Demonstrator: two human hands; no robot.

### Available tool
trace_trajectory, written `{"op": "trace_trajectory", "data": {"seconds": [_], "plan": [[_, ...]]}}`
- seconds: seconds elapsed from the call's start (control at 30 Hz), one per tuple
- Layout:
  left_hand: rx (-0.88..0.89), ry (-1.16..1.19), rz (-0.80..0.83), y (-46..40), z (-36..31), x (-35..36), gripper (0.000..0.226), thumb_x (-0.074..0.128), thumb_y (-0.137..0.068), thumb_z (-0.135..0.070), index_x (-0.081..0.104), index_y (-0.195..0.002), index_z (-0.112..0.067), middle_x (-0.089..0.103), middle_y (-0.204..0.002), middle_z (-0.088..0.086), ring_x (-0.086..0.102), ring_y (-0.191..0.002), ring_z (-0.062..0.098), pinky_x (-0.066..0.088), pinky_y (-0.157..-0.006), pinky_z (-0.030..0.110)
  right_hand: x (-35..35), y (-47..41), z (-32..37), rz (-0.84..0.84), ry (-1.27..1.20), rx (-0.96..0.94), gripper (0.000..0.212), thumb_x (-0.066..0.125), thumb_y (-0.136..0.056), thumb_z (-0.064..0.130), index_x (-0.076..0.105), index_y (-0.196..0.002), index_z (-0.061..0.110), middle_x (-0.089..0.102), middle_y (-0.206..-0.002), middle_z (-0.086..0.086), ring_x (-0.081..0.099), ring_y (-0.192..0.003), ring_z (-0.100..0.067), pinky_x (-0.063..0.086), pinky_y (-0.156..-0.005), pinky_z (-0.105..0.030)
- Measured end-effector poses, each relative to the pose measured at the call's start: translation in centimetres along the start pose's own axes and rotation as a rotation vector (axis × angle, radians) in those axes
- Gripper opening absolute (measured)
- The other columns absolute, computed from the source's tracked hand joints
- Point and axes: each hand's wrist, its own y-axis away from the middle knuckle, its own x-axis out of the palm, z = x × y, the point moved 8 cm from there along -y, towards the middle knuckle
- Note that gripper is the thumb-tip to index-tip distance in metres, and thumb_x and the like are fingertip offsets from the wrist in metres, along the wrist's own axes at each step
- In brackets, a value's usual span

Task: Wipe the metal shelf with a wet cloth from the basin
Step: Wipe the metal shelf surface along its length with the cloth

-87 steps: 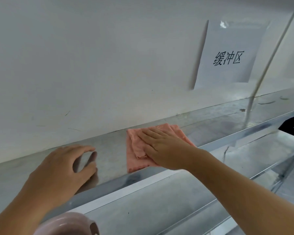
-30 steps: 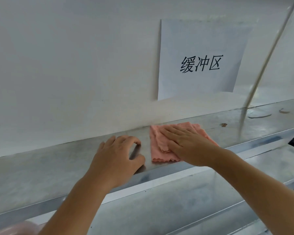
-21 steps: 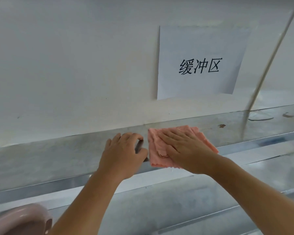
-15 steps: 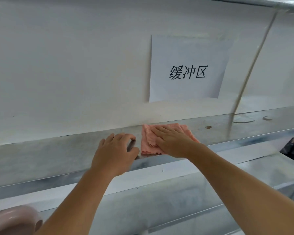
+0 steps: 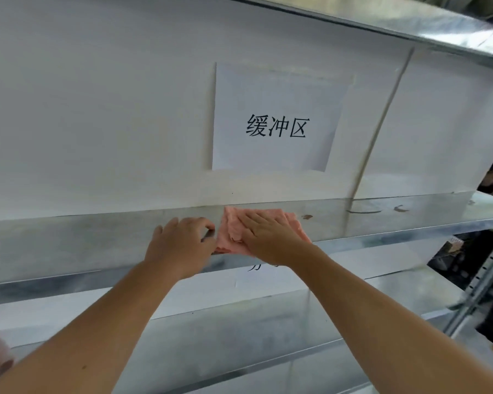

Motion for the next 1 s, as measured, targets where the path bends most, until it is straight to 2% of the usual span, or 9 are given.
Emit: {"op": "trace_trajectory", "data": {"seconds": [0.1, 0.23, 0.3, 0.4, 0.5, 0.57, 0.67, 0.9, 1.0], "plan": [[0.001, 0.007, 0.003, -0.9, -2.5, 1.4, 0.042, 0.037, -0.094, -0.047, 0.063, -0.127, -0.041, 0.067, -0.133, -0.008, 0.055, -0.122, 0.028, 0.038, -0.104, 0.050, 1.4, 1.9, -1.0, -0.023, 0.007, -0.052, 0.071, 0.025, -0.104, 0.040, 0.006, -0.166, 0.010, 0.005, -0.178, -0.015, 0.004, -0.165, -0.036, 0.013, -0.130, -0.063], [-0.041, -0.033, 0.017, -2.0, -4.9, 2.8, 0.048, 0.030, -0.094, -0.056, 0.060, -0.129, -0.043, 0.064, -0.139, -0.007, 0.050, -0.131, 0.032, 0.034, -0.110, 0.055, 0.8, 0.4, -5.1, -0.022, -0.146, 0.053, 0.127, -0.027, -0.065, 0.087, 0.011, -0.168, 0.020, 0.009, -0.179, -0.003, 0.006, -0.165, -0.027, 0.011, -0.130, -0.060], [-0.069, -0.035, 0.016, -2.4, -5.7, 3.4, 0.045, 0.032, -0.095, -0.056, 0.058, -0.130, -0.045, 0.061, -0.142, -0.007, 0.046, -0.135, 0.032, 0.030, -0.113, 0.056, 1.0, 0.0, -6.3, 0.000, -0.166, 0.064, 0.129, -0.030, -0.065, 0.088, 0.008, -0.168, 0.021, 0.008, -0.179, -0.004, 0.006, -0.165, -0.028, 0.011, -0.130, -0.062], [-0.084, -0.048, 0.025, -3.0, -6.7, 4.0, 0.041, 0.036, -0.092, -0.051, 0.057, -0.127, -0.045, 0.059, -0.142, -0.008, 0.046, -0.132, 0.030, 0.030, -0.111, 0.054, 2.1, 2.4, -6.0, 0.005, 0.024, -0.029, 0.072, 0.019, -0.108, 0.047, -0.002, -0.167, 0.012, -0.001, -0.178, -0.014, 0.000, -0.165, -0.035, 0.011, -0.129, -0.065], [-0.088, -0.059, 0.039, -3.6, -8.0, 4.7, 0.042, 0.036, -0.091, -0.047, 0.057, -0.127, -0.042, 0.059, -0.140, -0.007, 0.047, -0.129, 0.029, 0.032, -0.110, 0.053, 3.1, 4.3, -7.1, -0.037, 0.015, -0.071, 0.070, 0.037, -0.110, 0.033, 0.002, -0.166, 0.009, 0.001, -0.178, -0.017, 0.001, -0.165, -0.037, 0.011, -0.131, -0.062], [-0.084, -0.078, 0.036, -4.0, -9.1, 5.0, 0.045, 0.035, -0.094, -0.048, 0.057, -0.132, -0.039, 0.059, -0.141, -0.006, 0.048, -0.130, 0.029, 0.033, -0.108, 0.052, 3.1, 3.1, -8.6, -0.013, -0.053, -0.057, 0.078, 0.016, -0.104, 0.057, 0.006, -0.167, 0.013, 0.003, -0.178, -0.012, 0.003, -0.165, -0.033, 0.011, -0.130, -0.061], [-0.093, -0.099, 0.024, -4.4, -10.7, 5.7, 0.045, 0.037, -0.096, -0.047, 0.055, -0.136, -0.036, 0.060, -0.142, -0.004, 0.048, -0.130, 0.029, 0.034, -0.107, 0.052, 3.2, 0.4, -11.9, -0.041, -0.225, 0.034, 0.120, -0.019, -0.070, 0.089, 0.008, -0.168, 0.025, 0.006, -0.179, 0.000, 0.004, -0.165, -0.023, 0.011, -0.129, -0.060], [-0.092, -0.079, 0.013, -5.3, -13.2, 6.9, 0.042, 0.038, -0.094, -0.044, 0.058, -0.130, -0.038, 0.060, -0.141, -0.009, 0.050, -0.126, 0.026, 0.036, -0.106, 0.052, 5.3, 5.3, -13.2, -0.050, -0.152, -0.006, 0.111, -0.025, -0.068, 0.058, -0.001, -0.167, 0.014, -0.003, -0.179, -0.009, -0.002, -0.165, -0.032, 0.009, -0.130, -0.061], [-0.083, -0.066, -0.010, -5.3, -14.0, 7.1, 0.040, 0.042, -0.094, -0.041, 0.059, -0.130, -0.038, 0.061, -0.141, -0.010, 0.050, -0.128, 0.024, 0.035, -0.107, 0.052, 5.3, 3.1, -15.2, 0.011, -0.254, 0.039, 0.124, -0.025, -0.060, 0.075, 0.001, -0.168, 0.019, -0.003, -0.179, -0.003, -0.003, -0.165, -0.027, 0.005, -0.131, -0.060]]}}
